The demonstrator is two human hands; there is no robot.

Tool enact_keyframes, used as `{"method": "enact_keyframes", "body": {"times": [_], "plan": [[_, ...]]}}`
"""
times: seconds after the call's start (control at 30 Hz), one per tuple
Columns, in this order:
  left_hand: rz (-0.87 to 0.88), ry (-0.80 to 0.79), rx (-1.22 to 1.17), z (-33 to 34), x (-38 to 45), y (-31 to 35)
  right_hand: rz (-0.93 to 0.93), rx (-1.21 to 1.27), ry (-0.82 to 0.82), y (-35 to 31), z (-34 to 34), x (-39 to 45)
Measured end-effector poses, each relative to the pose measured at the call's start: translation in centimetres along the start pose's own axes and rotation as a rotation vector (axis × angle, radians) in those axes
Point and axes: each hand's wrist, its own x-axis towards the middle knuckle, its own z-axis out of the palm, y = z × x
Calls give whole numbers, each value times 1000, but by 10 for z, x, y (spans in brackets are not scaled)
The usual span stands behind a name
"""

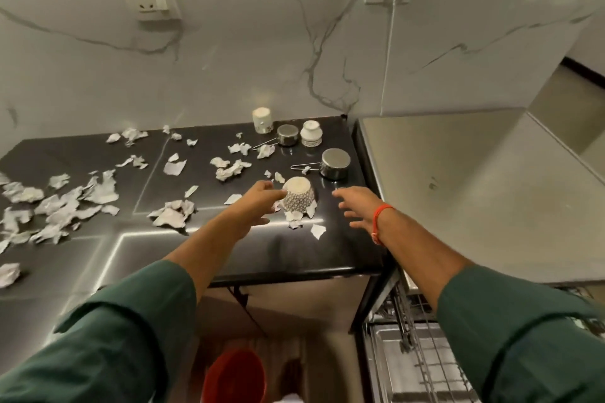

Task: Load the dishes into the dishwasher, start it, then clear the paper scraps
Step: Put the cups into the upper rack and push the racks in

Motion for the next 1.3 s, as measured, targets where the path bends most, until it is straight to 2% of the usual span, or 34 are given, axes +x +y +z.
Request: {"method": "enact_keyframes", "body": {"times": [0.33,0.43,0.53,0.67,0.73,0.93,1.07,1.2,1.3], "plan": [[-55,-149,178,-6,117,3,-36,-380,45,-21,41,96],[-33,-208,238,-9,137,-1,-46,-412,55,-15,52,102],[48,-312,343,-14,143,-6,-80,-400,152,-5,55,105],[182,-303,500,-16,166,-31,-82,-322,179,4,55,110],[197,-315,474,-14,184,-44,-59,-219,164,6,56,112],[204,-335,397,-15,162,-27,-30,186,154,4,56,108],[241,-360,294,-14,145,-21,-88,304,162,1,61,106],[310,-422,194,-11,138,0,-132,420,253,-4,55,101],[371,-551,169,5,128,24,-68,503,297,2,38,84]]}}
